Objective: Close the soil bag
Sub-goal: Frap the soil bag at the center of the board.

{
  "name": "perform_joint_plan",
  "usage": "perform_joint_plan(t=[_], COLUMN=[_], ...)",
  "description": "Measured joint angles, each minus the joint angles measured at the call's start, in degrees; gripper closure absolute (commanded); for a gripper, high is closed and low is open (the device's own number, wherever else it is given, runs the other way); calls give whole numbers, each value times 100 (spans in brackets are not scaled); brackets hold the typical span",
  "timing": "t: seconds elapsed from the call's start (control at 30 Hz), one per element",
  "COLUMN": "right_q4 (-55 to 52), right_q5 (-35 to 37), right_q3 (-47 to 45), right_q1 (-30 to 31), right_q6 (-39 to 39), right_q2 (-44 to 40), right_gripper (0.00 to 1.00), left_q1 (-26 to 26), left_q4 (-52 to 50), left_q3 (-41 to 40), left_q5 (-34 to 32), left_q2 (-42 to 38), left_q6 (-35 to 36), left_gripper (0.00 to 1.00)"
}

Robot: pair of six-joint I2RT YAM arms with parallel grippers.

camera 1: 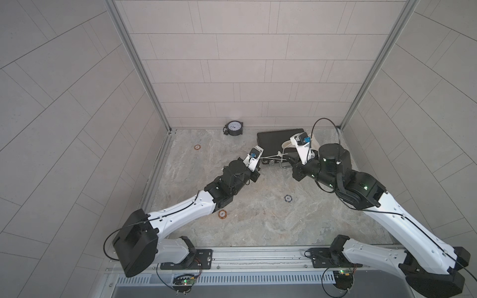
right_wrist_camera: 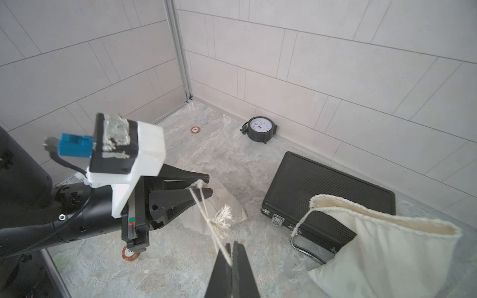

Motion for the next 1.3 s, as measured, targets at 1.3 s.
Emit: perform_joint_plan(t=[1.3], right_q4=[1355], right_q5=[-866], right_q3=[-955], right_q1=[-503], right_q6=[216], right_q2=[444], right_gripper=[100], left_q1=[1488], left_q4=[-2485], left_q3=[1268], left_q5=[1410], left_q2=[890], left_q6=[1005], left_gripper=[61])
